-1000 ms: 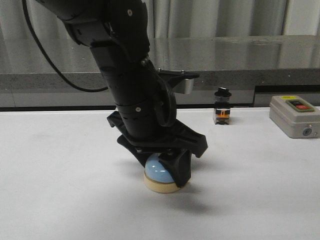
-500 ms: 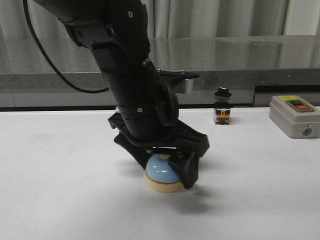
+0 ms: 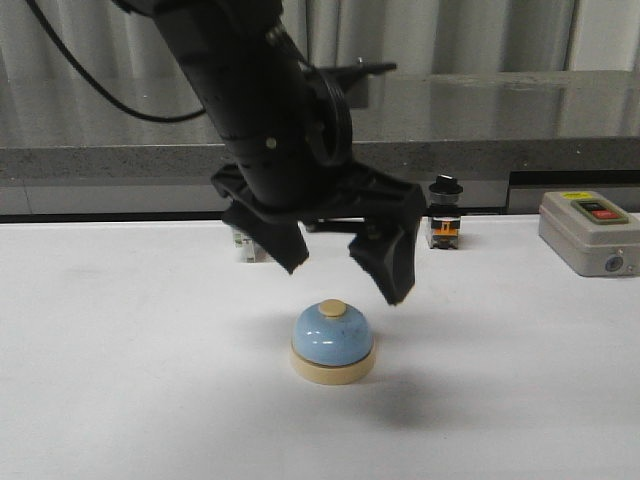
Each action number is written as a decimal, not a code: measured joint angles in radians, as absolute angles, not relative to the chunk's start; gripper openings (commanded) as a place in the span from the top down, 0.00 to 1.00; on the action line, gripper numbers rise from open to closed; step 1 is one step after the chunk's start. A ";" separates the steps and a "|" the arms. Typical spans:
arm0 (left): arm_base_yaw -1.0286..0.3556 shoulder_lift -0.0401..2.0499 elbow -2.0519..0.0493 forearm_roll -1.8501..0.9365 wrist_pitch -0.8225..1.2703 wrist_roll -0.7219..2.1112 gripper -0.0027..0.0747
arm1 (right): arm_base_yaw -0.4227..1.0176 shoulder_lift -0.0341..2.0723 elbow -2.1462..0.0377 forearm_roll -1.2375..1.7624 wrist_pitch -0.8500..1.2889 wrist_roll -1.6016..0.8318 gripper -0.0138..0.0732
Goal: Place and press bell with both arms
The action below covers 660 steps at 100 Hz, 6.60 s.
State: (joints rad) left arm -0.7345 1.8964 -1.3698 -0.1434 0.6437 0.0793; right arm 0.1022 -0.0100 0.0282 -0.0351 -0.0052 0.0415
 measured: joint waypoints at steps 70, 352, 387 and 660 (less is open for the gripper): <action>-0.332 1.294 -0.946 -0.142 0.521 0.074 0.11 | 0.102 -0.010 0.028 -0.035 -0.005 0.042 0.92; -0.162 0.047 0.001 -0.019 -0.045 0.067 0.99 | 0.102 -0.010 0.028 -0.035 -0.005 0.042 0.92; -0.071 -0.004 0.001 -0.017 -0.036 0.067 0.99 | 0.102 -0.010 0.028 -0.035 -0.005 0.042 0.92; -0.066 -0.004 0.001 -0.017 -0.034 0.067 0.99 | 0.102 0.731 -0.679 0.000 0.698 0.042 0.92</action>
